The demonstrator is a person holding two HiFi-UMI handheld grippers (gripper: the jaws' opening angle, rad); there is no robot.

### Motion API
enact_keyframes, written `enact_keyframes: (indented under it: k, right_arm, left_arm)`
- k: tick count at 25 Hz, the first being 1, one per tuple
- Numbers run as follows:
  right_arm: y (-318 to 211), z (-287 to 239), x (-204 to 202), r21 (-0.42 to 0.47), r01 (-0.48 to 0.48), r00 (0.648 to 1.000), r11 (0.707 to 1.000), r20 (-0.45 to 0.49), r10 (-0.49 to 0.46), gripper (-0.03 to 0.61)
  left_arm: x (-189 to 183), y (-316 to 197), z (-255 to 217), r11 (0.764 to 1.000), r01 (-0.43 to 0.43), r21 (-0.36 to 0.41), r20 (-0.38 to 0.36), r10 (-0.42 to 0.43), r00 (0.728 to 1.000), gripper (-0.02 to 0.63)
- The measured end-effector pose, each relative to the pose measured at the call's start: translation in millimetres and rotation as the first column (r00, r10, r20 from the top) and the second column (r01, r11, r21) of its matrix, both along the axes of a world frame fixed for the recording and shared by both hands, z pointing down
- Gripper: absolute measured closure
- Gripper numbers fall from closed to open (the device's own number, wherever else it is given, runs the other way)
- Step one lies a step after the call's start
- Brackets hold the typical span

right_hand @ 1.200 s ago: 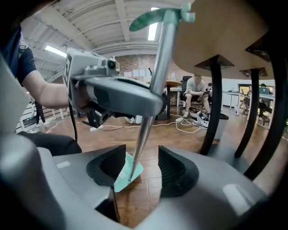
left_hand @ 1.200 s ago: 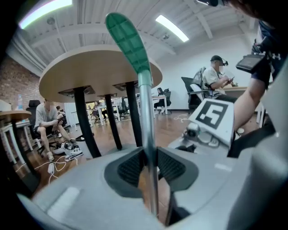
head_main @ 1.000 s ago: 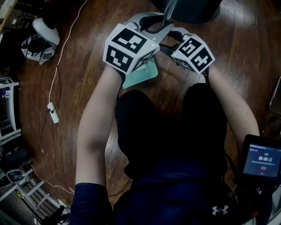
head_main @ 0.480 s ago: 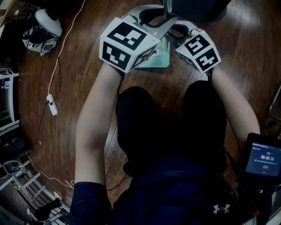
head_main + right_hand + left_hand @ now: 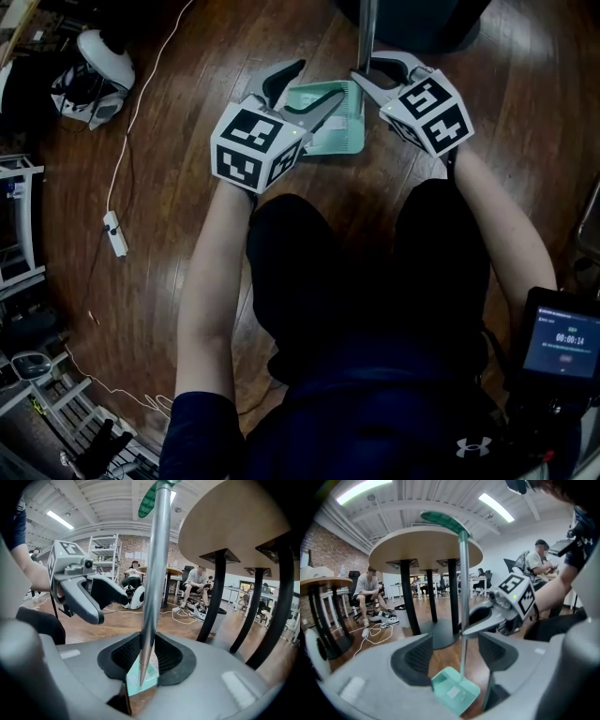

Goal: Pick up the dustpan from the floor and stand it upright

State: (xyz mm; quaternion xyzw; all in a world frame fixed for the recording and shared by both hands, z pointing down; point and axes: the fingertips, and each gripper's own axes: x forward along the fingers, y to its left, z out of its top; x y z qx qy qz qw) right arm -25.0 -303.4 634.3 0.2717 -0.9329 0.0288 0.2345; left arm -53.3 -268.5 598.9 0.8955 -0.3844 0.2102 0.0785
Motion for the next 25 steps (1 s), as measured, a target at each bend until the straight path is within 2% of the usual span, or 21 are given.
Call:
enact_keyframes:
  k: [2,4,6,9,12,14,17,19,21,23,25]
  right_arm:
    - [0.9,-0.5,4.2,0.007,0.0,1.0,1.0,0.016,0.0,0.471]
    - [-0.1,4.3,10.1,-0.01,0.005,0.999,1.0,0.032,-0.004,0.394]
    - [-1.0,12.9,14.8,-0.053,0.014,0.999,0.999,0.04,-0.011,0.342]
    - [2.5,14.0,26.4,-0.141,0.012,0.999,0.99,0.043,-0.006,0.318]
    - [16.5,-9.3,45.2,-0.243,-0.024,0.999,0.97,0.027,0.032,0.318]
    - [34.5,-12.5,53.6,-0.295,-0.039,0.999,0.955,0.014,0.045,0.318]
    - [74.7,-8.2,60.9,-0.344,0.002,0.999,0.939,0.043,0.014,0.319]
    - [107.0,-23.7,71.5,-0.366,0.035,0.999,0.93,0.051,-0.017,0.328]
    - [134.8,-51.5,85.6,-0.395,0.025,0.999,0.918,0.041,-0.009,0.346]
    - [156.1,-79.1,100.2,-0.438,-0.034,0.998,0.898,0.04,0.057,0.365]
    - [178.0,-102.3,117.7,-0.496,-0.105,0.988,0.862,0.047,0.147,0.374]
  left_arm:
    - [-11.8,1.9,18.3,0.998,0.051,-0.03,0.004,-0.051,0.999,0.305]
    - [-21.9,2.5,36.8,0.993,0.089,-0.071,-0.005,-0.09,0.996,0.305]
    - [-30.2,3.6,59.5,0.987,0.109,-0.119,0.016,-0.107,0.994,0.305]
    - [-36.3,12.3,66.6,0.974,0.134,-0.182,0.03,-0.13,0.991,0.305]
    - [-37.8,30.7,33.0,0.957,0.155,-0.245,0.002,-0.159,0.987,0.305]
    - [-44.6,46.8,19.9,0.946,0.165,-0.278,0.015,-0.168,0.986,0.305]
    - [-57.5,71.8,7.5,0.929,0.208,-0.306,0.024,-0.211,0.977,0.31]
    - [-58.5,92.2,-21.6,0.92,0.233,-0.314,0.0,-0.246,0.969,0.315]
    - [-56.9,114.3,-62.2,0.91,0.257,-0.326,-0.031,-0.282,0.959,0.331]
    - [-52.7,135.1,-94.3,0.884,0.287,-0.37,-0.052,-0.328,0.943,0.349]
    - [-37.1,155.7,-114.1,0.844,0.307,-0.44,-0.065,-0.371,0.927,0.359]
